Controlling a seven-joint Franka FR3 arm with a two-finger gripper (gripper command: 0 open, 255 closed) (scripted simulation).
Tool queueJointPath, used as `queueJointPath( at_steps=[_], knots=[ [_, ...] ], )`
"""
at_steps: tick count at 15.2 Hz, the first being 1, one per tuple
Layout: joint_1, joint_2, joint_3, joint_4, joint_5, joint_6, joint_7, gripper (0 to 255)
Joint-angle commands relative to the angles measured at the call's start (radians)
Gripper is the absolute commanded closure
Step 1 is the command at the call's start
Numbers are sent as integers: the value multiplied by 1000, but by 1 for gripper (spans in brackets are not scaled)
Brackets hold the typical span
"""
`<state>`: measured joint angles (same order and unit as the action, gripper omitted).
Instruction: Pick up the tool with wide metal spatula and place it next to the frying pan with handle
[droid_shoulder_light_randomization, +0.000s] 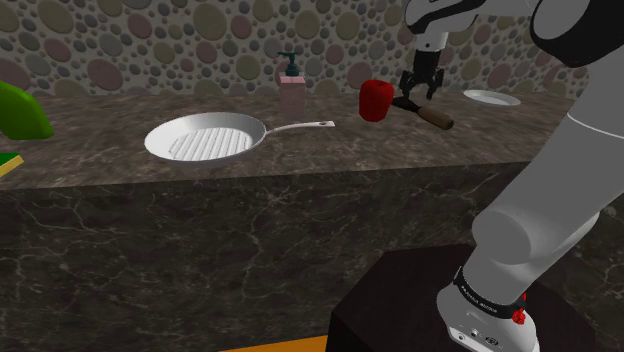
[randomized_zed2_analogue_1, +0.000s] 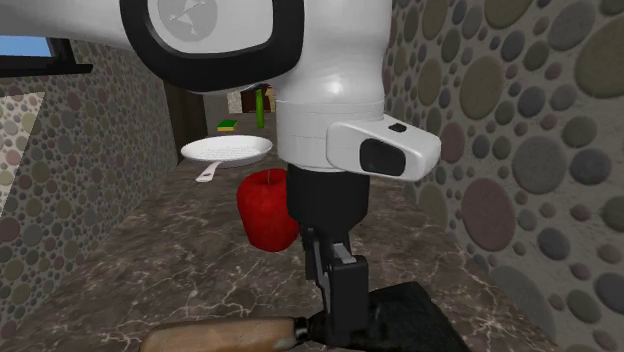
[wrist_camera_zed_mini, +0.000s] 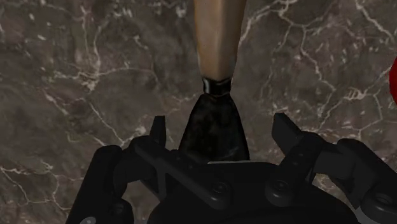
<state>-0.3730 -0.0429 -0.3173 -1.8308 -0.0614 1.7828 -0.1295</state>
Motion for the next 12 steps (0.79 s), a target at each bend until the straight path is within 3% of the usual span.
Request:
queueJointPath(
  at_steps=[1,5,12],
  knots=[
    [-2,4,-2,-22,0,26,0,0],
    [-3,7,-3,-67,0,74,0,0],
    [-3,7,-3,-67,0,74,0,0]
  ],
)
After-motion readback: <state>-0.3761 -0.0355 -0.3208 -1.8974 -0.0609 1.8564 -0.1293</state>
